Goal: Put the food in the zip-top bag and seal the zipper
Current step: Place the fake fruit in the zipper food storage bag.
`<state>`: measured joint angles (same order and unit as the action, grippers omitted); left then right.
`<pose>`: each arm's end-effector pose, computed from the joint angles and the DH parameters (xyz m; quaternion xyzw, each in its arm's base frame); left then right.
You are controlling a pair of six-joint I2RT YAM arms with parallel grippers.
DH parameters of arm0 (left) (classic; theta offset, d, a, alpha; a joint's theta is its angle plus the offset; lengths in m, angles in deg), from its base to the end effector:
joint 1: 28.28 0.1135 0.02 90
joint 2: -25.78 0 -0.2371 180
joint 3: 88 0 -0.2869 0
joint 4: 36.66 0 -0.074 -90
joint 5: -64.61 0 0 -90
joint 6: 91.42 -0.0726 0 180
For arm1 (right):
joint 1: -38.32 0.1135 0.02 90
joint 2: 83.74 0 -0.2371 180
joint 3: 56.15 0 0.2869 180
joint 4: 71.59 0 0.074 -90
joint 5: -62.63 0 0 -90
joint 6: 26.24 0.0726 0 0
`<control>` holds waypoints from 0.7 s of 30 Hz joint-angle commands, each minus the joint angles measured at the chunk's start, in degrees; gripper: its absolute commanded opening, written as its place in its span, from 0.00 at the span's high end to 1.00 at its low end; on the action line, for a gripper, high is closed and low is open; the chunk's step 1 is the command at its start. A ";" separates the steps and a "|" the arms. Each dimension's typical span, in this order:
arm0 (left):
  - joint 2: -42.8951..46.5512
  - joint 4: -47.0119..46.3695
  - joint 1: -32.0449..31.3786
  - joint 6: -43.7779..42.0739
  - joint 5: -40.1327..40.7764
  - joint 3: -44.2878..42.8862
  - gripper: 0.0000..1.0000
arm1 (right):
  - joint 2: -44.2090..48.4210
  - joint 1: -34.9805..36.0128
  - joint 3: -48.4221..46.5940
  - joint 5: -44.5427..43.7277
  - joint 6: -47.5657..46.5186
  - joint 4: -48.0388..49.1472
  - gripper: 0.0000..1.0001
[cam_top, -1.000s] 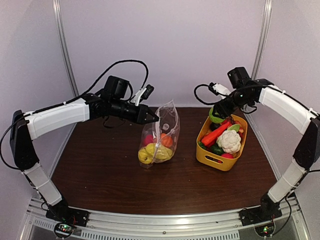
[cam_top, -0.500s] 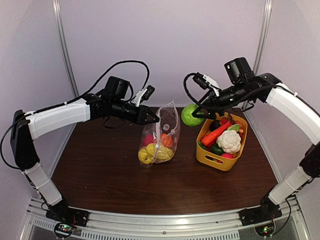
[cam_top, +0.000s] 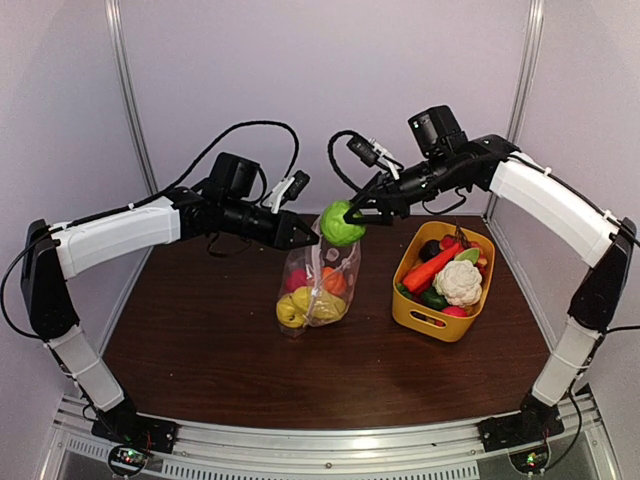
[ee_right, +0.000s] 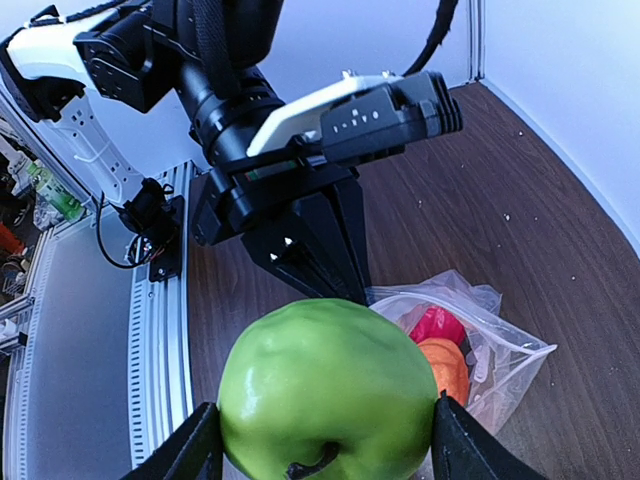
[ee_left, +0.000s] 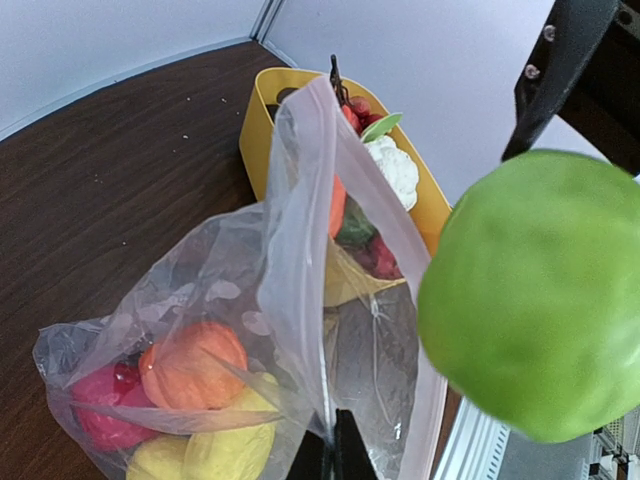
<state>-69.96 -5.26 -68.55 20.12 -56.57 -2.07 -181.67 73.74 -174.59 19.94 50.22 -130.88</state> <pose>0.3149 -0.3160 0.2668 0.2642 0.8146 -0.4385 0.2726 0.3093 0.2854 0.3717 -0.5001 0.6799 0.4304 0.3201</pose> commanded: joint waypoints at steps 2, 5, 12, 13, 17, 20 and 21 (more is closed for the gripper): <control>0.71 -2.41 0.02 -0.34 -1.59 0.33 1.00 | -0.94 0.65 -0.23 -6.91 0.95 0.85 0.43; 0.93 -3.22 0.02 0.41 -2.90 0.50 1.00 | -1.55 0.68 0.36 -10.84 0.61 0.89 0.43; 1.94 -3.83 0.02 0.93 -3.21 0.85 1.00 | -2.87 3.83 1.23 -24.68 -1.61 0.20 0.44; 2.18 -4.17 0.02 1.14 -3.27 0.99 1.00 | -3.04 4.15 1.25 -25.20 -1.81 -0.01 0.44; 2.47 -4.99 0.02 1.81 -3.59 1.53 1.00 | -3.48 6.24 0.78 -26.17 -2.37 -0.96 0.43; 2.52 -5.01 0.02 2.01 -3.69 1.57 1.00 | -4.24 8.09 -0.09 -27.88 -2.81 -1.71 0.41; 2.54 -5.03 0.02 2.04 -3.78 1.58 1.00 | -4.53 8.38 -0.69 -28.27 -2.57 -1.93 0.40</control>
<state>-69.46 -7.05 -68.55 21.45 -58.91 -1.06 -184.77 80.17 -174.04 -3.60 48.47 -131.04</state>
